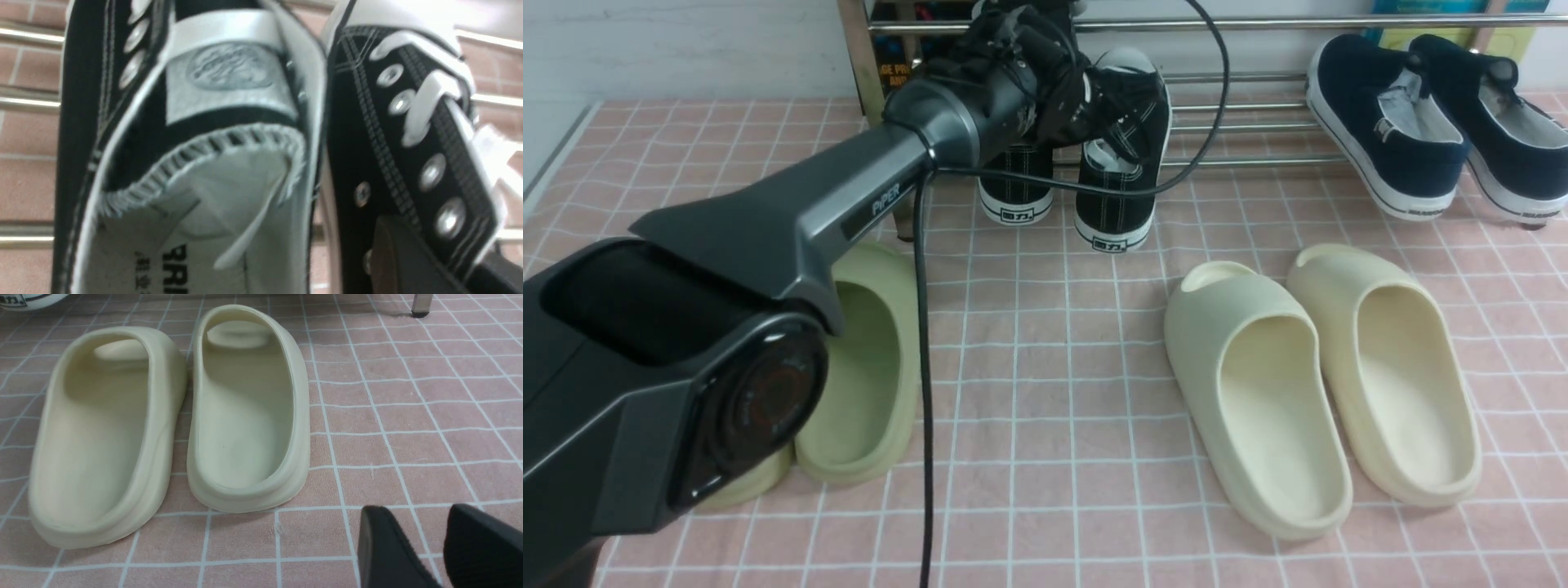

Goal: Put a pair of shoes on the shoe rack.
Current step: Use the left arm to put a shoe into the shoe rack

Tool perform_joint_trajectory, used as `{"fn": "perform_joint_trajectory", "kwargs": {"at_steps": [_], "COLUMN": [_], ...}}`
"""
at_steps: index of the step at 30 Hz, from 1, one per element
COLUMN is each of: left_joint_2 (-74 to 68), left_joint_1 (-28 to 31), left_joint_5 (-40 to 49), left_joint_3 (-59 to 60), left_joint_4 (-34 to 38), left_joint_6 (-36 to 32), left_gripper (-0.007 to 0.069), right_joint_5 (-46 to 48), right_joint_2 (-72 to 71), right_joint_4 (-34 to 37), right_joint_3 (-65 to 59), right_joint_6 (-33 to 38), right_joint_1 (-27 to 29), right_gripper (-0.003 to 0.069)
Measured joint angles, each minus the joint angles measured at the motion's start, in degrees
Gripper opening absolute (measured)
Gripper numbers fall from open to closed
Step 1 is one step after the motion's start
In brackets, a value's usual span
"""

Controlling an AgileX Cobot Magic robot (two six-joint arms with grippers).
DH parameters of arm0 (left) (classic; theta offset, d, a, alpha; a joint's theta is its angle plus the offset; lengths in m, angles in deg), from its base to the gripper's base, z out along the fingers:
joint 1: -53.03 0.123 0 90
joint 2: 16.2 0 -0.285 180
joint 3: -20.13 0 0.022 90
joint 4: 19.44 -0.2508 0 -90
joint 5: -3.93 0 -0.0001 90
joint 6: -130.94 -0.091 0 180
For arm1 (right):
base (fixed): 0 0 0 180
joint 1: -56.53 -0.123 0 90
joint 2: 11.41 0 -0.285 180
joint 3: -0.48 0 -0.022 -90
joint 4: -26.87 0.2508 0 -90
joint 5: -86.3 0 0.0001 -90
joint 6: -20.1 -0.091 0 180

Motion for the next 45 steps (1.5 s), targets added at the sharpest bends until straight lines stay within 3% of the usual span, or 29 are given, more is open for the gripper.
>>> {"fn": "perform_joint_trajectory", "kwargs": {"at_steps": [3, 4, 7, 14, 23, 29, 32, 39, 45], "left_joint_2": [0.0, 0.0, 0.2, 5.9, 12.3, 10.7, 8.3, 1.1, -0.7], "left_joint_1": [-0.1, -0.2, -0.3, -0.8, -2.6, -4.3, -5.9, -8.6, -8.9], "left_joint_5": [-0.4, -0.7, -0.2, 7.5, 15.3, 36.6, 42.5, 43.6, 37.2], "left_joint_3": [0.0, -0.1, -0.1, -0.1, -0.7, -0.7, -0.7, -0.7, -0.6], "left_joint_4": [-0.3, -0.7, -0.7, -0.2, 0.7, 8.2, 10.9, 11.5, 8.4], "left_joint_6": [0.2, 0.4, 0.3, -3.5, -16.3, -30.3, -35.7, -37.5, -34.2], "left_gripper": [0.0166, 0.0225, 0.0286, 0.0313, 0.0200, 0.0020, 0.0002, 0.0002, 0.0002], "right_joint_5": [0.0, 0.0, 0.0, 0.0, 0.0, 0.0, 0.0, 0.0, 0.0], "right_joint_2": [0.0, 0.0, 0.0, 0.0, 0.0, 0.0, 0.0, 0.0, 0.0], "right_joint_4": [0.0, 0.0, 0.0, 0.0, 0.0, 0.0, 0.0, 0.0, 0.0], "right_joint_3": [0.0, 0.0, 0.0, 0.0, 0.0, 0.0, 0.0, 0.0, 0.0], "right_joint_6": [0.0, 0.0, 0.0, 0.0, 0.0, 0.0, 0.0, 0.0, 0.0], "right_joint_1": [0.0, 0.0, 0.0, 0.0, 0.0, 0.0, 0.0, 0.0, 0.0], "right_gripper": [0.0238, 0.0238, 0.0238, 0.0238, 0.0238, 0.0238, 0.0238, 0.0238, 0.0238]}}
